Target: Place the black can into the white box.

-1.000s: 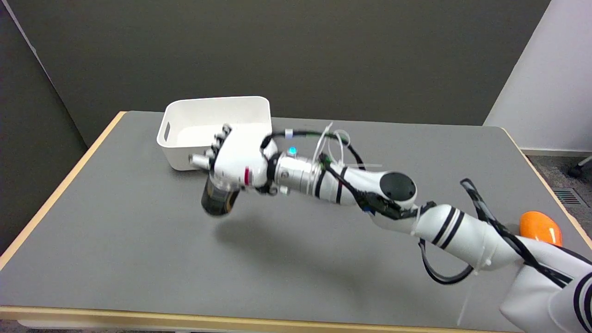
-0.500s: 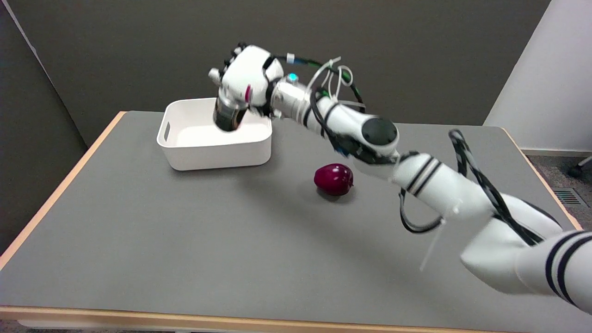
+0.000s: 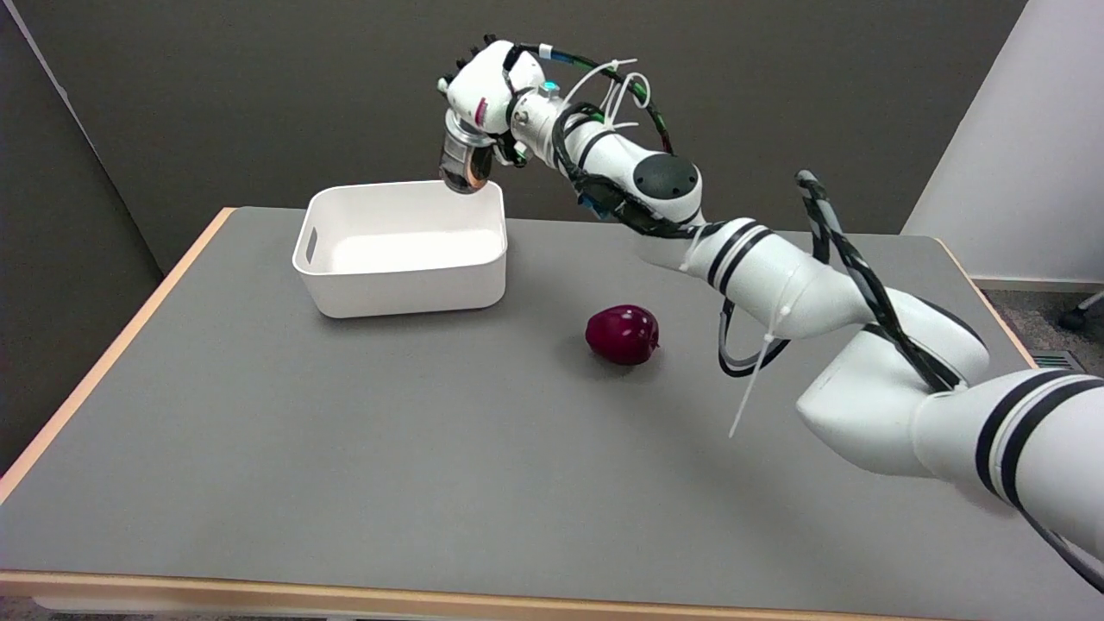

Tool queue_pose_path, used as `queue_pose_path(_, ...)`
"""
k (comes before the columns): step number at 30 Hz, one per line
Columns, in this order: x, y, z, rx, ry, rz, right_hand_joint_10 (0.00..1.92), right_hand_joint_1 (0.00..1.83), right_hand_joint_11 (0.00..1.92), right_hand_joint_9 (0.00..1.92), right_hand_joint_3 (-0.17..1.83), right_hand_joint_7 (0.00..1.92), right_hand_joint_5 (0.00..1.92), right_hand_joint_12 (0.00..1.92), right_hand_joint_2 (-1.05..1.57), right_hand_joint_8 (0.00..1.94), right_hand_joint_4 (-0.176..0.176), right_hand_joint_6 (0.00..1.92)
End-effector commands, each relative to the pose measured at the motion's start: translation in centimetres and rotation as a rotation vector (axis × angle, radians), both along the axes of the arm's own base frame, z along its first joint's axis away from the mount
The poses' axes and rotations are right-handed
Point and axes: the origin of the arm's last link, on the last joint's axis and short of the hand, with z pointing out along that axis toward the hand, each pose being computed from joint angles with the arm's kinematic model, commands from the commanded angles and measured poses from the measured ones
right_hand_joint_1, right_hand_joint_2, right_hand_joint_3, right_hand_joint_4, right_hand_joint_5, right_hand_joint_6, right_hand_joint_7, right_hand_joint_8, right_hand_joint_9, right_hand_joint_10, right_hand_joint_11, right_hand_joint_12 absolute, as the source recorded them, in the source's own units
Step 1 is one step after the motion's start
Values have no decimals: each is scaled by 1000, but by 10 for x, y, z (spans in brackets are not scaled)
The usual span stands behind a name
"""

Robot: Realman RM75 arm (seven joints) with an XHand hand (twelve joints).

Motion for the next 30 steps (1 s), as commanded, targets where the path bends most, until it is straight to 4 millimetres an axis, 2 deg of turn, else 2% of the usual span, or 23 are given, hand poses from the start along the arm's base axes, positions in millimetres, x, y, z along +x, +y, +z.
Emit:
queue_pose_path(1, -47, -13, 14, -104, -29, -154, 1207, 1162, 679, 802, 356, 848, 585, 1431, 1096, 1326, -60, 1607)
queue_pose_path(5, -55, -7, 4, -65, -33, -163, 1208, 1161, 679, 803, 355, 847, 586, 1429, 1096, 1326, -58, 1606)
queue_pose_path(11, -57, 0, -5, -24, -50, -158, 1209, 1161, 677, 803, 354, 847, 584, 1429, 1097, 1326, -59, 1608)
queue_pose_path(18, -57, 3, -5, -18, -107, -172, 1216, 1160, 674, 803, 344, 843, 578, 1435, 1105, 1338, -62, 1606)
queue_pose_path(20, -58, 4, -6, -15, -113, -173, 1272, 1157, 656, 767, 388, 836, 561, 1492, 1092, 1382, -77, 1612)
queue_pose_path(21, -58, 4, -5, -15, -113, -172, 1146, 1059, 540, 651, 589, 703, 417, 1437, 961, 1131, -22, 1251)
queue_pose_path(22, -56, 4, -6, -14, -124, -172, 849, 854, 306, 429, 986, 425, 123, 1287, 691, 575, 102, 489)
queue_pose_path(23, -56, 4, -5, -15, -146, -177, 727, 802, 233, 330, 1022, 308, 60, 1230, 639, 428, 109, 356)
queue_pose_path(24, -56, 3, -4, -15, -159, -182, 619, 766, 176, 240, 1014, 203, 22, 1180, 612, 324, 102, 296)
queue_pose_path(27, -55, 3, -3, -17, -184, -189, 375, 539, 7, 1, 955, -1, -1, 1030, 531, 118, 86, 9)
queue_pose_path(30, -56, 3, 0, -27, -179, -187, 253, 506, -1, -1, 911, -1, -1, 989, 502, 16, 80, -1)
